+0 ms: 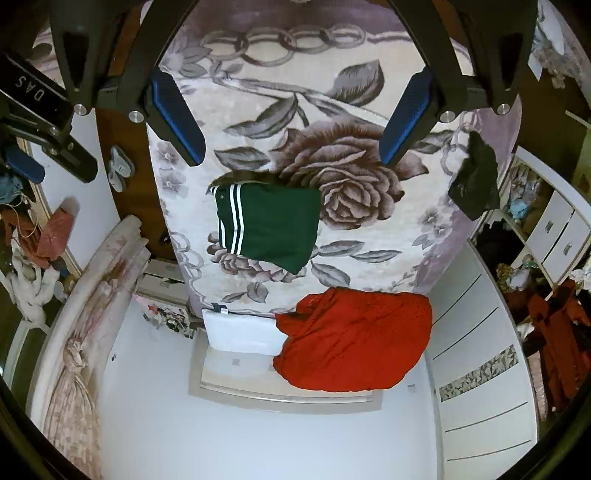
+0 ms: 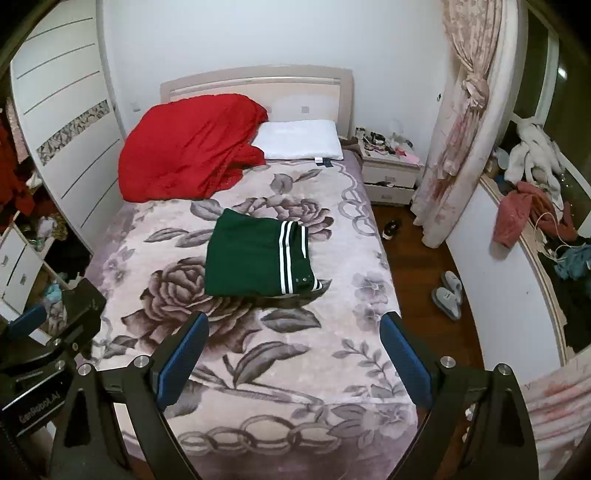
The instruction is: Fold large clothes
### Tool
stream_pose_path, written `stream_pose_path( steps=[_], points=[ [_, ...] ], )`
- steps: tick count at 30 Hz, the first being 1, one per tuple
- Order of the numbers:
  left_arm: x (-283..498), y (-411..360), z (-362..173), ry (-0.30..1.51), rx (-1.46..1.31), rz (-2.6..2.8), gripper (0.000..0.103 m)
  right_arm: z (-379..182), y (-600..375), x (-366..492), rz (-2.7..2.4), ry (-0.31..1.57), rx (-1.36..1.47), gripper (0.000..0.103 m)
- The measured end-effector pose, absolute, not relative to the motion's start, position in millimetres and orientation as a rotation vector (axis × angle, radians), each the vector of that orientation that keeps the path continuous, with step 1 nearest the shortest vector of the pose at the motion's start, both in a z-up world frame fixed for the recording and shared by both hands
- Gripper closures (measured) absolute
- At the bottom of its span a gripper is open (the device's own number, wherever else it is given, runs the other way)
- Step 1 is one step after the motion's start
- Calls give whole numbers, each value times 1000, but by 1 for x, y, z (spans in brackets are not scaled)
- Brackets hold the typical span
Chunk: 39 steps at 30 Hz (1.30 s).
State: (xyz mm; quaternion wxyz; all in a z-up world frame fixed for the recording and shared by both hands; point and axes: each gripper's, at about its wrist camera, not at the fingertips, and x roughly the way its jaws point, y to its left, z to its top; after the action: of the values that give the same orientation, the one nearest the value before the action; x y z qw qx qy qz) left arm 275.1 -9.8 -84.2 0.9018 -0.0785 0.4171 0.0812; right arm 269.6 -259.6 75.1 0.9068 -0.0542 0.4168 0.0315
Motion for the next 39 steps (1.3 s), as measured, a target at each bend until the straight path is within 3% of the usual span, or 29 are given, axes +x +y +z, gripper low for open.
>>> stream_pose_path(
  steps=[13, 39],
  points=[
    [243, -24, -51, 746, -117, 196, 7, 116, -269, 238, 77, 769, -121, 3],
    [225, -29, -40, 679, -108, 230, 7, 126, -283, 240, 79, 734, -127, 1]
  ],
)
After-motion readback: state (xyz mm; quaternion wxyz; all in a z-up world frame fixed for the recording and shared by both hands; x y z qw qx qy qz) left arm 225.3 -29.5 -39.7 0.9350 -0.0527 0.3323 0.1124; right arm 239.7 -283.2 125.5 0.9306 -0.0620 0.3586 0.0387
